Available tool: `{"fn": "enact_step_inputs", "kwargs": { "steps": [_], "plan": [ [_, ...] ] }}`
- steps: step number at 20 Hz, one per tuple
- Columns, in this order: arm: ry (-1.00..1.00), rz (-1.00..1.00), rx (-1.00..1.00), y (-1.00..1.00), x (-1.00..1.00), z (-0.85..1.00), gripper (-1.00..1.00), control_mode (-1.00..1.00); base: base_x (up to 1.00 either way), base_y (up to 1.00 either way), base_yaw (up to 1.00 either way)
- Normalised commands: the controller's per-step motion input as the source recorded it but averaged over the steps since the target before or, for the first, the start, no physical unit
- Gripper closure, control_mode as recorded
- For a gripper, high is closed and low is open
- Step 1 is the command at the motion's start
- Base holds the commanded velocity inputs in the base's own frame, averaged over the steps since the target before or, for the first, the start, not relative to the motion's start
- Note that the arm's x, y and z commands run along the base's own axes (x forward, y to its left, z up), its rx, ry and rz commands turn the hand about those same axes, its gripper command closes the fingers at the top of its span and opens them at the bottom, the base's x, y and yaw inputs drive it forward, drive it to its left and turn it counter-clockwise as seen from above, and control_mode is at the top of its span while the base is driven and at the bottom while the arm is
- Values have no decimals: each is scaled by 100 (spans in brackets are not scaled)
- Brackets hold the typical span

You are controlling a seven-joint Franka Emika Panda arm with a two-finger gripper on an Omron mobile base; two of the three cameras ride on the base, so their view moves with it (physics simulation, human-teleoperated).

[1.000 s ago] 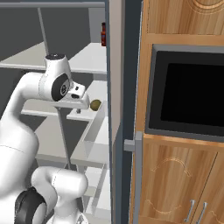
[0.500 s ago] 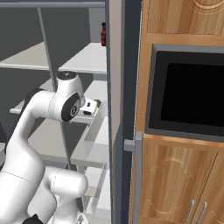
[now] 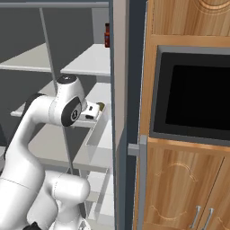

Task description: Take the peach and potato from the fridge shelf and place them in the freezer drawer to begin freezing them.

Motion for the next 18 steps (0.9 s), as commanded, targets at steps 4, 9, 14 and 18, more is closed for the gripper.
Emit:
{"fn": "enact_step_inputs", "kwargs": {
  "steps": [4,9,14,18],
  "plan": [
    [-2,2,0,60,-36,1,-100,-100,0,0,0],
    [0,0,0,100,-11,1,-100,-100,0,0,0],
    [0,0,0,100,-4,0,-100,-100,0,0,0],
    [-2,0,0,100,0,0,-100,-100,0,0,0]
  ]
}}
